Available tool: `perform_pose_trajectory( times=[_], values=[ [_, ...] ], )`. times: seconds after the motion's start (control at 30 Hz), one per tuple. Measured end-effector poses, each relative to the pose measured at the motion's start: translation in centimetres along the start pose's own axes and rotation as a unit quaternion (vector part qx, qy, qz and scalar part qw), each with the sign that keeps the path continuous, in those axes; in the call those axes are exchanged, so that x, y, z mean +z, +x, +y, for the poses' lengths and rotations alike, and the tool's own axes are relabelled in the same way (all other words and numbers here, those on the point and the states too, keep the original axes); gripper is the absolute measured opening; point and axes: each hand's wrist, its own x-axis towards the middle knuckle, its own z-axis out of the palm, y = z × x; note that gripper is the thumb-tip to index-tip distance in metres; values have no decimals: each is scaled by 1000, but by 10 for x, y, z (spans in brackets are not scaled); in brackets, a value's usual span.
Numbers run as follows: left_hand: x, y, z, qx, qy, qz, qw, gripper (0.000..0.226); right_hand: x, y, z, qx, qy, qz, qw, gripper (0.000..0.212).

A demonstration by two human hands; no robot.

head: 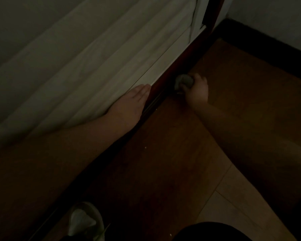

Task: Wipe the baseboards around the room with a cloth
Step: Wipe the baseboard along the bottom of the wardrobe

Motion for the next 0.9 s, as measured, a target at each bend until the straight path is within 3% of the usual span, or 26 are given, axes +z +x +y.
perform_pose_trajectory(
  times=[0.2,0.43,0.63,0.9],
  values=[
    [-6,-2,-14,-13,-13,46,999,69,34,-105,-6,-65,83,-28,994,47],
    [0,-22,-7,-49,9,80,996,66,75,-181,-37,-168,82,-90,978,44],
    [1,-23,-10,-32,25,90,995,62,56,-134,-34,-208,8,-79,975,41],
    [5,-23,-11,-14,69,95,993,66,-8,9,-10,-161,-77,-50,983,36]
  ],
)
